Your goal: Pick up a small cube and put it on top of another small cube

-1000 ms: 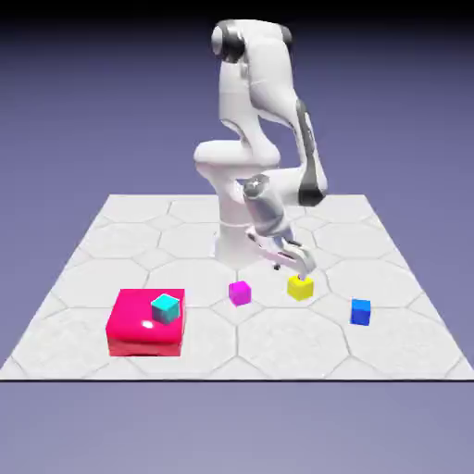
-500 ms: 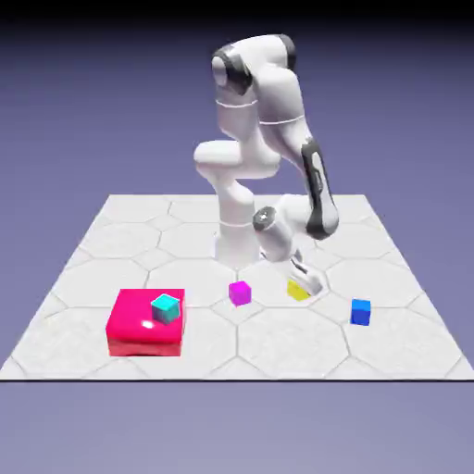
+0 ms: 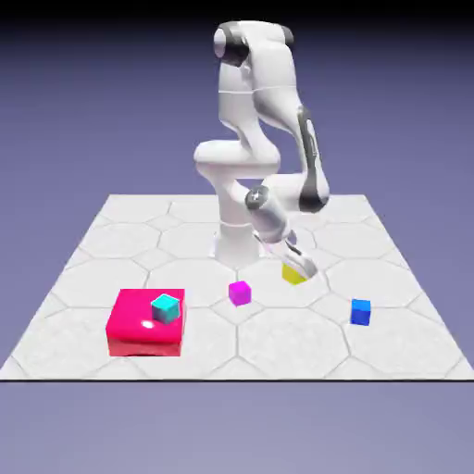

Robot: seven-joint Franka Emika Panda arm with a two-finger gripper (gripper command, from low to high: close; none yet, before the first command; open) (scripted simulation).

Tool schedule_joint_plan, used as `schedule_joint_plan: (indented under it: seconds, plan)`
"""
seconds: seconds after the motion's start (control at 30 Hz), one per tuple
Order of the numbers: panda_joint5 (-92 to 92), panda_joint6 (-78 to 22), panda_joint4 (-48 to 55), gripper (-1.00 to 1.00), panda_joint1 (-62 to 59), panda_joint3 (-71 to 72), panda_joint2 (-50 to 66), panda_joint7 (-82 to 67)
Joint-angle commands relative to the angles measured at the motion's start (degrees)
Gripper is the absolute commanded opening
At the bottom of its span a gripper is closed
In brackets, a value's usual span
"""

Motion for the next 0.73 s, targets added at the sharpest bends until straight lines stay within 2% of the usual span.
schedule_joint_plan:
  seconds: [0.0, 0.33, 0.57, 0.6, 0.7]
  plan:
    - [-2.6, -0.1, 2.1, -1.0, -1.2, 1.4, 1.5, 2.3]
    - [-26.8, -0.9, 22.1, -1.0, -10.7, 14.5, 16.1, 24.1]
    - [-31.9, 11.1, 21.9, -1.0, -1.5, 7.7, 27.9, 26.6]
    - [-31.9, 11.1, 21.9, 1.0, -1.5, 7.7, 27.9, 26.6]
    - [-30.1, 6.9, 22.0, 1.0, -4.7, 10.1, 23.8, 25.7]
